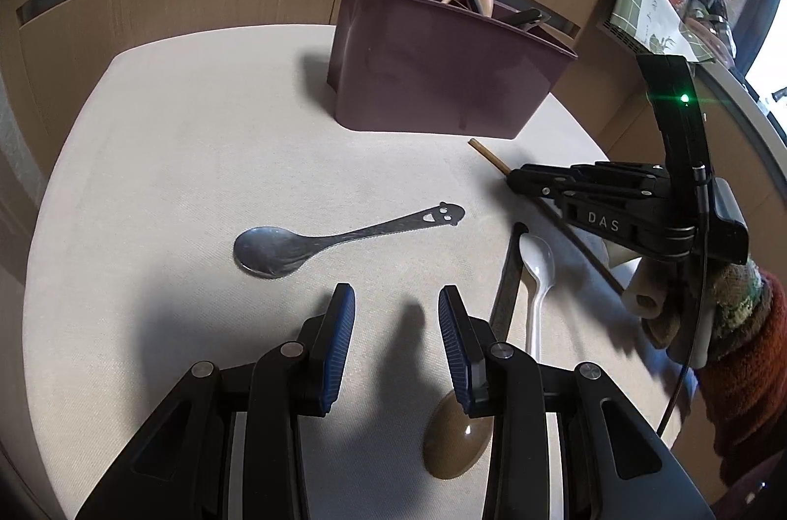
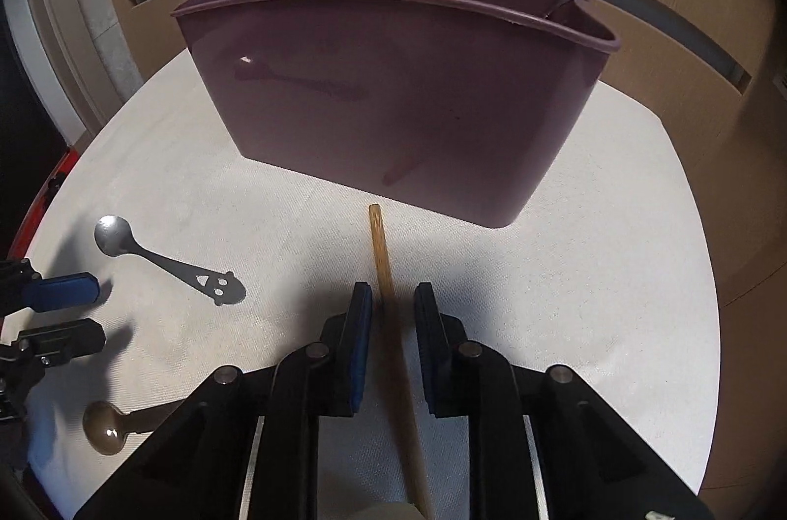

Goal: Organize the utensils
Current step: 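Move the right gripper to the other wooden chopstick and close on it, then grasp the white plastic spoon with the left gripper while the right gripper holds the chopstick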

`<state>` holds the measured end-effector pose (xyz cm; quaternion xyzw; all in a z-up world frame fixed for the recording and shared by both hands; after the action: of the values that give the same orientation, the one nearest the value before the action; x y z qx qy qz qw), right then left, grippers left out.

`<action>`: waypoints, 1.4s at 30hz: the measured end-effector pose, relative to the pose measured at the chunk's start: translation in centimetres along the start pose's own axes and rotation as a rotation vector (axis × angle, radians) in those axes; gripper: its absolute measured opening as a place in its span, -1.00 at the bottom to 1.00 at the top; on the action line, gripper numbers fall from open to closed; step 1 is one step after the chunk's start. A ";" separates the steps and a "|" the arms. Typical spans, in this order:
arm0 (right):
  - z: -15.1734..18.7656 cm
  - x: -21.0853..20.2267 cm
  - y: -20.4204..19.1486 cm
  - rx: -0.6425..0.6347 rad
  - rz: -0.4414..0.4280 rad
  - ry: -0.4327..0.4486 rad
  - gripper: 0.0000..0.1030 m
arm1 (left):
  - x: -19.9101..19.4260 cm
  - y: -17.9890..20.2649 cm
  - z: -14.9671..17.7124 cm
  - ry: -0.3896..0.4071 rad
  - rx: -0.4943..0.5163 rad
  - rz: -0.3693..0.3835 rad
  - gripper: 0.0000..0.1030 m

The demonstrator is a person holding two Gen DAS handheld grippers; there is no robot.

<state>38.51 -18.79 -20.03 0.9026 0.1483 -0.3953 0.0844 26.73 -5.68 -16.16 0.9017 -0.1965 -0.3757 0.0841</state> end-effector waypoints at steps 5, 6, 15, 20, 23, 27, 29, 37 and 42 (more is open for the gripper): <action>1.3 -1.4 1.0 0.048 -0.006 0.007 -0.90 | 0.3 1.0 0.2 -0.012 0.018 0.013 -0.29; 1.7 -1.8 1.3 0.057 -0.003 0.008 -0.90 | 0.3 1.4 0.3 -0.015 0.028 0.017 -0.29; 7.0 -6.6 5.0 0.181 0.041 0.035 -0.90 | 1.8 7.3 0.4 -0.060 0.196 0.055 -0.28; 8.7 -8.3 5.3 0.218 0.040 0.068 -0.90 | 2.9 10.2 0.6 -0.082 0.300 0.028 -0.28; 9.1 -8.4 5.6 0.249 0.039 0.072 -0.89 | 3.3 10.7 0.4 -0.072 0.357 -0.016 -0.28; 9.0 -8.4 5.4 0.250 0.037 0.082 -0.89 | 3.6 10.7 0.7 -0.088 0.369 -0.029 -0.28; 9.0 -8.5 5.7 0.248 0.037 0.087 -0.89 | 3.7 10.6 0.9 -0.097 0.363 -0.026 -0.28; 9.1 -8.7 6.4 0.252 0.065 0.100 -0.88 | 3.6 12.0 1.2 -0.123 0.341 0.050 -0.28; 9.6 -9.2 8.0 0.293 0.090 0.098 -0.87 | 2.9 12.5 0.9 -0.103 0.317 0.098 -0.28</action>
<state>28.65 -30.77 -19.46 0.9293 0.0522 -0.3637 -0.0380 24.28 -18.27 -14.87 0.8727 -0.3009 -0.3811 -0.0510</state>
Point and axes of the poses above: each gripper's, at about its wrist camera, not at the fingertips, and x roughly the way its jaws point, y to its right, z to its underside, the point moved 10 cm from there along x, roughly the way its jaws point, and after that the axes turned 9 degrees about y, right-handed, at the moved point
